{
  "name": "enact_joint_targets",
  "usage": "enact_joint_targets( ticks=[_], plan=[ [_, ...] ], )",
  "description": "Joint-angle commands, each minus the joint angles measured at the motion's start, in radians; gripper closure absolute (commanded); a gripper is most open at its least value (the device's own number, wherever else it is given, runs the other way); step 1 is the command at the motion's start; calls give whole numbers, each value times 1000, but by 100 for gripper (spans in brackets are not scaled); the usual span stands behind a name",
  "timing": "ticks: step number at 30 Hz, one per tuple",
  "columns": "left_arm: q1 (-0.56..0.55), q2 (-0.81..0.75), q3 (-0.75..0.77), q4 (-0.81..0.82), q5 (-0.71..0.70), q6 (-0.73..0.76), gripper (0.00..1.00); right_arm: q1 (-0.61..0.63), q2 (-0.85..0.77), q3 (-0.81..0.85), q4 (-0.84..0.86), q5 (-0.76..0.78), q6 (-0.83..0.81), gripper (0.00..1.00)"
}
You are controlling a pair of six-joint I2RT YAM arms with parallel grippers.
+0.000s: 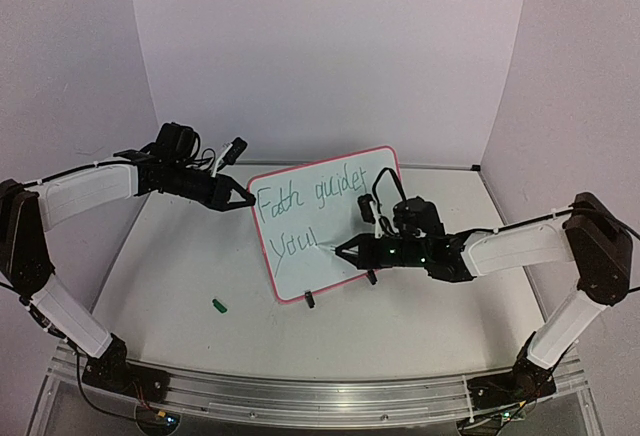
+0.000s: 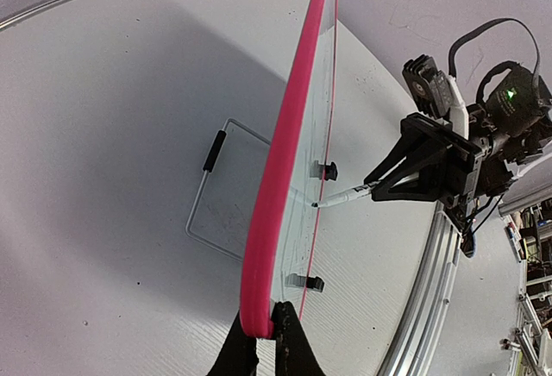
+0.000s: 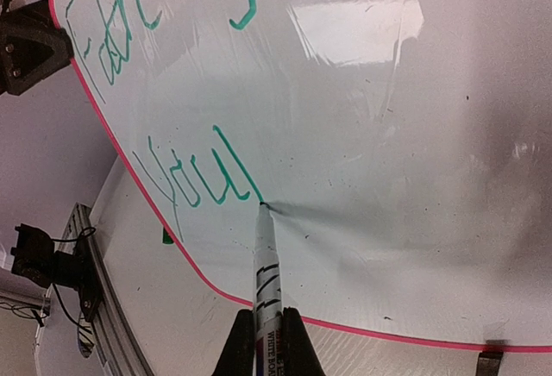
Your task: Write a sentence on the whiteboard
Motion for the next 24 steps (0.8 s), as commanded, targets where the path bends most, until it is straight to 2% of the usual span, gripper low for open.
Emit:
enact_joint_targets(
  ticks=[1,24],
  plan=[
    [-50,59,-37,-145,-78,94,100,-9,-21,29,58,31,7,100],
    [-50,56,-36,-147,-77,94,100,-8,2,63,65,66,3,100]
  ],
)
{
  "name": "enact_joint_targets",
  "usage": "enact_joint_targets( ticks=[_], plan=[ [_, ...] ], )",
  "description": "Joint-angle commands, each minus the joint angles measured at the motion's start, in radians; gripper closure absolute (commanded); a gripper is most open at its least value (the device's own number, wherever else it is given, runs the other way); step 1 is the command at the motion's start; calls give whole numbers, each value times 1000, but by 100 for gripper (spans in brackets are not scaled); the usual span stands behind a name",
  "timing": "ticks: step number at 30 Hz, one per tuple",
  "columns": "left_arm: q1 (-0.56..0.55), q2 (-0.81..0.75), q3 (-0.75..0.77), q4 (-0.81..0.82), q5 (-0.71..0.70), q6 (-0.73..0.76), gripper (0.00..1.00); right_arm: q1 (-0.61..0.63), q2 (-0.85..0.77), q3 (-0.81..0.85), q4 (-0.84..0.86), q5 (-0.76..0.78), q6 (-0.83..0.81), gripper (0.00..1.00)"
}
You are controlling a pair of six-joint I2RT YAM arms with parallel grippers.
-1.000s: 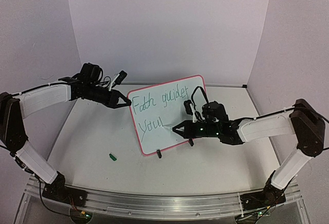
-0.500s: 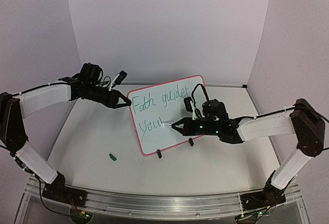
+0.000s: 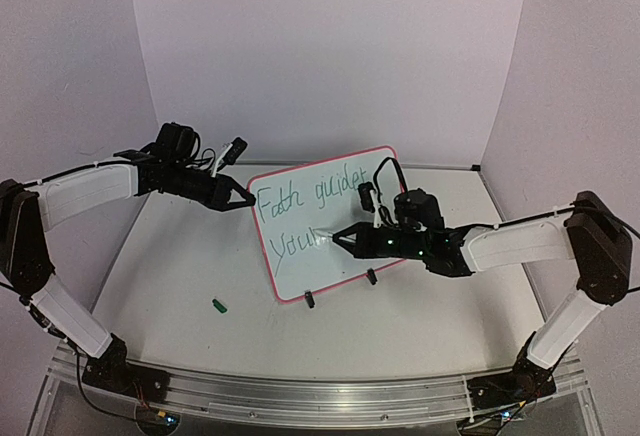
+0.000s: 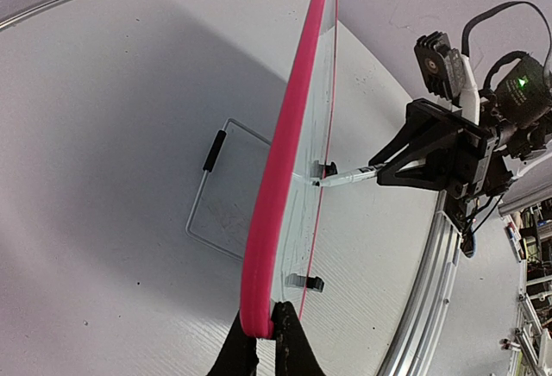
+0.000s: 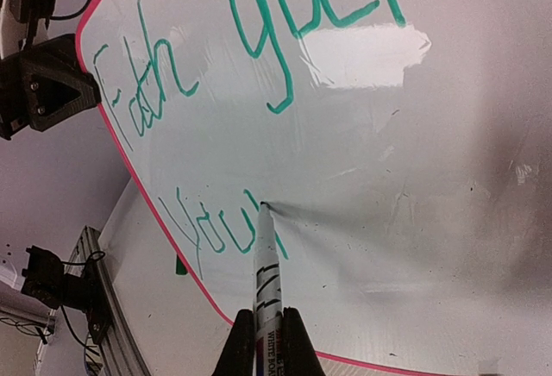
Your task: Write a sentence on the whiteboard
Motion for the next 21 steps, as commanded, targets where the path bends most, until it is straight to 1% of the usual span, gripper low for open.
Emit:
enact_joint_targets(
  ticks=[1,14,21],
  plan=[
    [-50,57,-37,-146,-77,94,100,-4,-7,17,29,53,5,100],
    [-50,56,-36,-146,-76,94,100,-6,-43,-20,27,82,15,100],
    [-50,55,-37,-145,-76,94,100,-6,-48,-10,29,55,5,100]
  ],
)
